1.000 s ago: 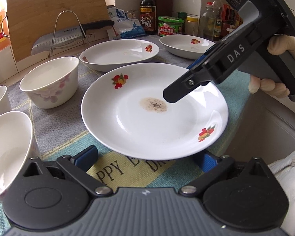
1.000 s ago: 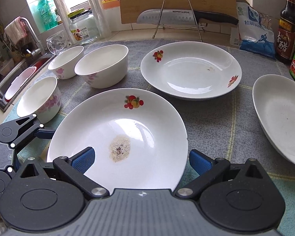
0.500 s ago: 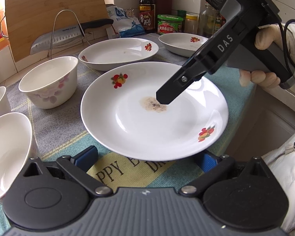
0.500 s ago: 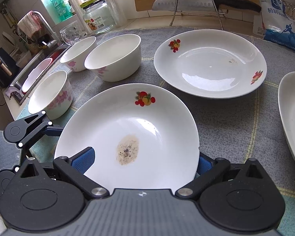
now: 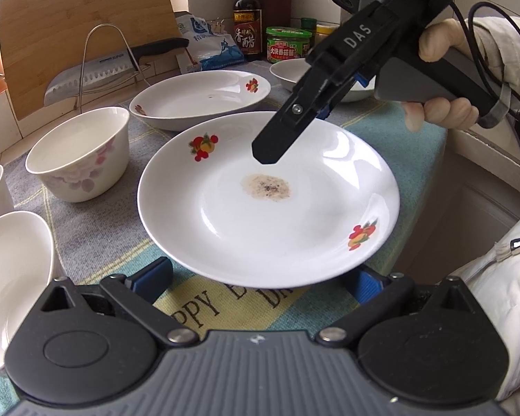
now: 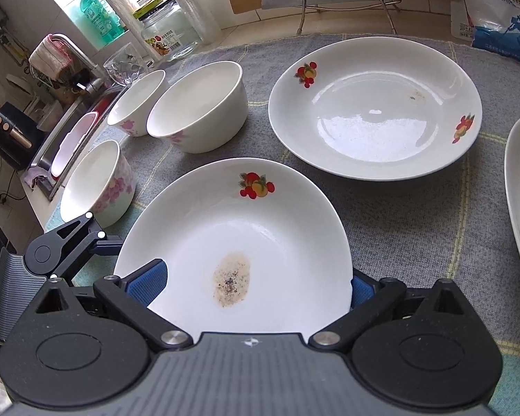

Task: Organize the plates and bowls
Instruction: 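Lift the stained plate with the right tool and carry it toward another plate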

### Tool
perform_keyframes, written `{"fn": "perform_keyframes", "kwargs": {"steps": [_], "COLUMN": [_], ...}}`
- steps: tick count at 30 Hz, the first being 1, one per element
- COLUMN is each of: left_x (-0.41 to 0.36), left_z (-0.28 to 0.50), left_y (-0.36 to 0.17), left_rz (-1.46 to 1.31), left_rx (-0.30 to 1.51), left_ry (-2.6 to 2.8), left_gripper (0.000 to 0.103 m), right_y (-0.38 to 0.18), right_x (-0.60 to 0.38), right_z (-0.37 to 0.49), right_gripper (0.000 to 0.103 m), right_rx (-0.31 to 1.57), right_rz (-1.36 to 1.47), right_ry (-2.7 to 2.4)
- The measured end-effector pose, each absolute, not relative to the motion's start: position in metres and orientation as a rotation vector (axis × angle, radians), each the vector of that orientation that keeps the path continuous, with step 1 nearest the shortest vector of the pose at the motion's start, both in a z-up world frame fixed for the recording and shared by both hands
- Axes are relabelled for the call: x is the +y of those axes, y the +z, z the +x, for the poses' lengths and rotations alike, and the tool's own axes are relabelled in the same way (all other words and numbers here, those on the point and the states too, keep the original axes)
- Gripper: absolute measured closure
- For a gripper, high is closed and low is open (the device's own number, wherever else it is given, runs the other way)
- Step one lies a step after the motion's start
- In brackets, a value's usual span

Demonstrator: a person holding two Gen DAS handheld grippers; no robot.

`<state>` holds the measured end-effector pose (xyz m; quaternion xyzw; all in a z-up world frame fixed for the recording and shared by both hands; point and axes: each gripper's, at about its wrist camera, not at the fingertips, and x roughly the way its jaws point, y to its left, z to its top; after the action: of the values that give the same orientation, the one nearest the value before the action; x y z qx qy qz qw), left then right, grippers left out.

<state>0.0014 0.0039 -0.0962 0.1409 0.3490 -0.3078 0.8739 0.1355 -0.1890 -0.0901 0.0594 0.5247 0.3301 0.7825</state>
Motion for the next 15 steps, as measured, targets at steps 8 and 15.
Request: {"fn": "perform_keyframes", "kwargs": {"steps": [8,15], "left_x": [0.001,-0.001], "left_z": [0.000,0.001], "left_y": [-0.095,-0.094], "left_rz": [0.322,0.334], "left_rx": [0.716,0.709], "left_ry": [-0.647,-0.655], "left_gripper": [0.000,0.000], "right_y": [-0.091,-0.089], "right_x": [-0.189,-0.186], "right_z": [0.150,0.155], "right_gripper": [0.000,0.000], "right_rx": [1.179,1.207], "right_rz": [0.195,0.163], "right_ry": [0.736,0.763]}}
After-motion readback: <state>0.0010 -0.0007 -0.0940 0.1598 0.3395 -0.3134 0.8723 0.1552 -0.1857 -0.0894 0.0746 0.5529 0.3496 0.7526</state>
